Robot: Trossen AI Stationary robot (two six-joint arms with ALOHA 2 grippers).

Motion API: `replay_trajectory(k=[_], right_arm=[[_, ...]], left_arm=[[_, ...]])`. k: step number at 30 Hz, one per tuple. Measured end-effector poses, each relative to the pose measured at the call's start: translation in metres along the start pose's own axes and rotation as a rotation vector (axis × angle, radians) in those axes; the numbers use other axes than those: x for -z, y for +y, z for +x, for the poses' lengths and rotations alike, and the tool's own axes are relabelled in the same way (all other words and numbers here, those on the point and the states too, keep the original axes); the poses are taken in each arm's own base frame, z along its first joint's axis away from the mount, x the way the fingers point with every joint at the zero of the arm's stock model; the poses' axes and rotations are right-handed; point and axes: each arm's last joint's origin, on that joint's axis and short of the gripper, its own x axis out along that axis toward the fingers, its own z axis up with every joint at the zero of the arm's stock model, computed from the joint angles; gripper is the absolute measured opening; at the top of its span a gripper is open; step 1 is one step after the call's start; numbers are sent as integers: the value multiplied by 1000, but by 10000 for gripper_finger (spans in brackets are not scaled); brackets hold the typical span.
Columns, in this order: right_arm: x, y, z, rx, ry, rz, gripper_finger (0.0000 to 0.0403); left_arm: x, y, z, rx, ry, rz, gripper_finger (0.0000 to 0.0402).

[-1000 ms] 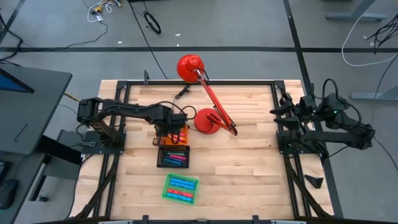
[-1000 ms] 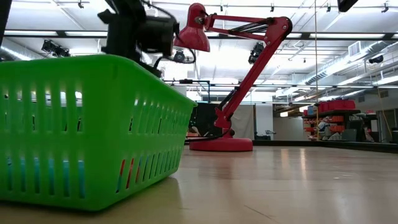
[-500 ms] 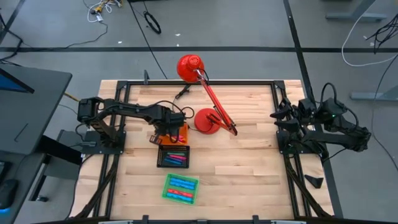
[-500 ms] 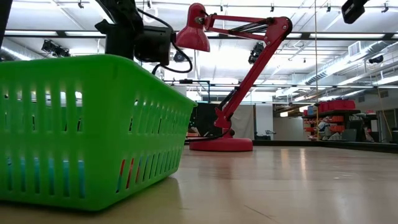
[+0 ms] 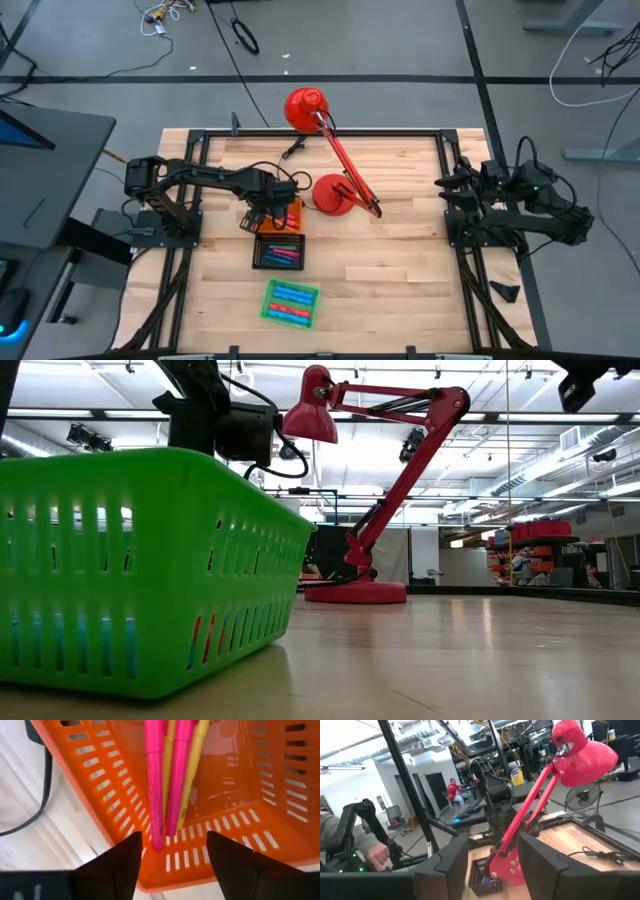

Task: Pick & Place Markers
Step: Return to Home Position

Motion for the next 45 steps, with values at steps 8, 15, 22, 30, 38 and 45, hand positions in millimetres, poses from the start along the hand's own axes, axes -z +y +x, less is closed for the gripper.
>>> replay_trajectory(k=[8, 15, 22, 30, 38, 45], right_arm=[[18, -8, 0, 80, -12, -19, 170], [33, -17, 12, 97, -78, -39, 171], [55, -28, 25, 130, -139, -20, 171], [85, -44, 34, 276, -175, -10, 170], [104, -54, 37, 352, -218, 20, 171], [117, -61, 37, 472, -110, 71, 171]], left_arm=[[0, 0, 0, 0, 0, -8, 235], [0, -1, 0, 2, 1, -52, 236], [1, -1, 0, 9, 11, -85, 236], [2, -3, 0, 18, 29, -103, 236], [2, -4, -1, 22, 34, -98, 236], [3, -4, -1, 23, 37, -104, 236]])
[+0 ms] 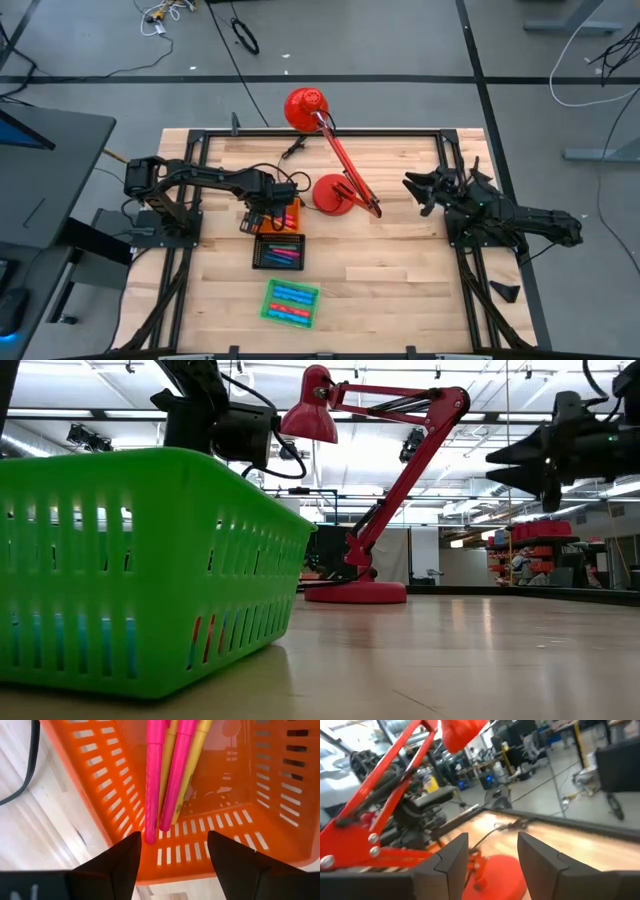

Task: Pick & Place Markers
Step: Return to Home Position

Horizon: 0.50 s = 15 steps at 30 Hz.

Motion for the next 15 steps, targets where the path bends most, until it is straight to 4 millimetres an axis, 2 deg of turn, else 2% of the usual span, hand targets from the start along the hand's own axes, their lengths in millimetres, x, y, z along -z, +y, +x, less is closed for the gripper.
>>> replay_trajectory(k=[8, 15], right_arm=[[2, -6, 5, 74, 25, -24, 170], [3, -6, 6, 70, 46, -31, 171]], left_arm=[[1, -3, 0, 47, 4, -60, 236], [0, -6, -14, 133, -113, -198, 236]])
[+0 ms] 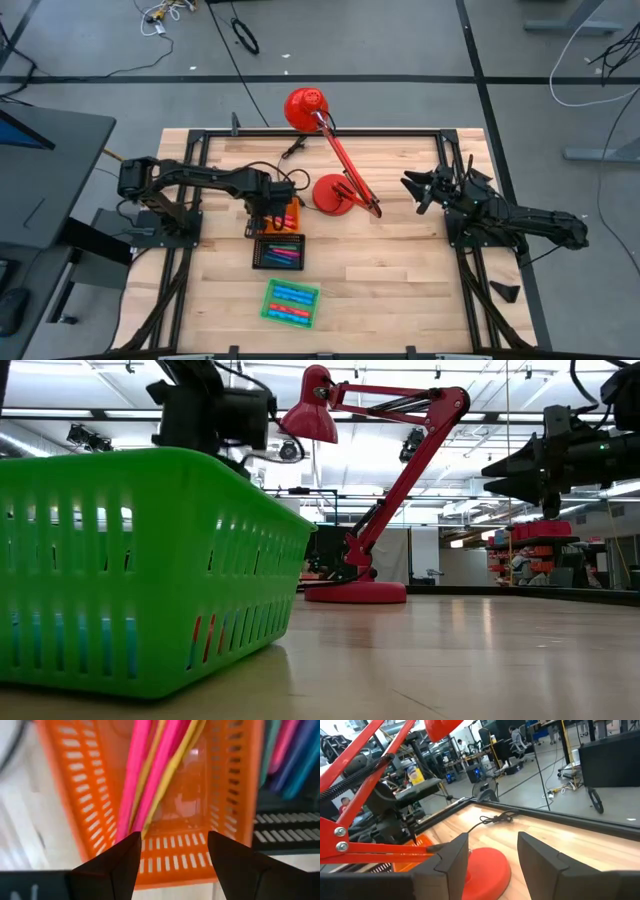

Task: Pick & Place Markers
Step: Return to Home Position

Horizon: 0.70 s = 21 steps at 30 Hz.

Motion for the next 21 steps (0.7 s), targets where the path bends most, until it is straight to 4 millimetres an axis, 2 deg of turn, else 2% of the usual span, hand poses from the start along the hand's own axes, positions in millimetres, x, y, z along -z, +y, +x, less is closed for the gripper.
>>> replay_trajectory(k=[6, 13, 21], right_arm=[[0, 0, 0, 0, 0, 0, 171], [0, 0, 0, 0, 1, 0, 170], [-1, 0, 0, -2, -4, 1, 171]], left_arm=[[3, -4, -32, -65, -189, 31, 236], [23, -8, -75, -89, -390, -11, 236], [34, -19, -145, -73, -959, -86, 236]])
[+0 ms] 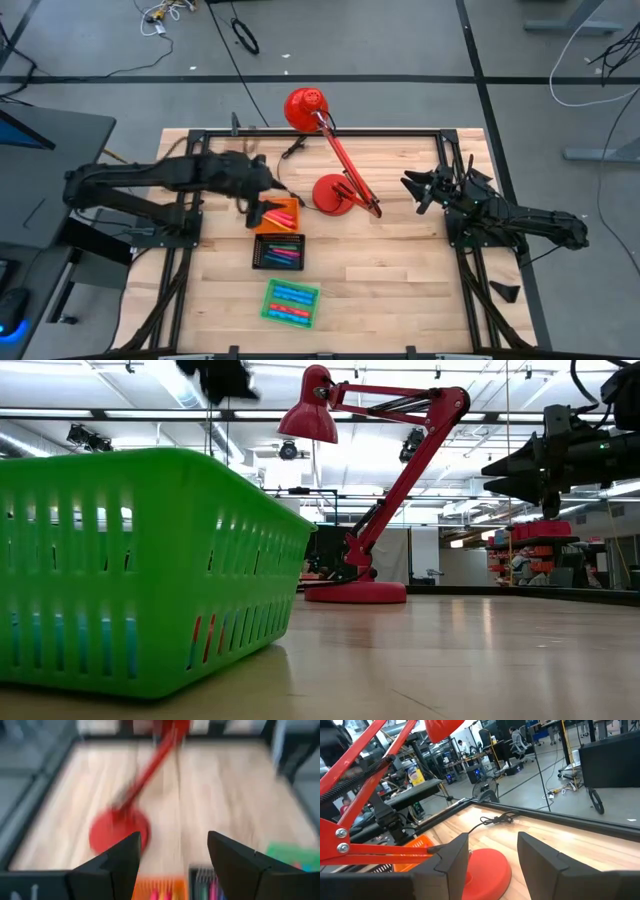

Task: Pick & Place Markers
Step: Return to Home Position

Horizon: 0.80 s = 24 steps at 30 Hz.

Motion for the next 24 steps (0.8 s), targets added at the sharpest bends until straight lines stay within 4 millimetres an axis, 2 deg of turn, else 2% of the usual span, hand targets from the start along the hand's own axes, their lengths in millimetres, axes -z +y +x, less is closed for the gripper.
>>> replay_trajectory(k=[6, 11, 18, 24], right_arm=[[0, 0, 0, 0, 0, 0, 171], [0, 0, 0, 0, -1, 0, 171], [0, 0, 0, -1, -1, 0, 171], [0, 0, 0, 0, -1, 0, 170]], left_arm=[[-28, -3, -35, -3, -355, 11, 236], [-36, -1, -61, -44, -509, -24, 236], [-32, 0, -76, -97, -551, -115, 230], [-1, 1, -86, -134, -644, -132, 154]])
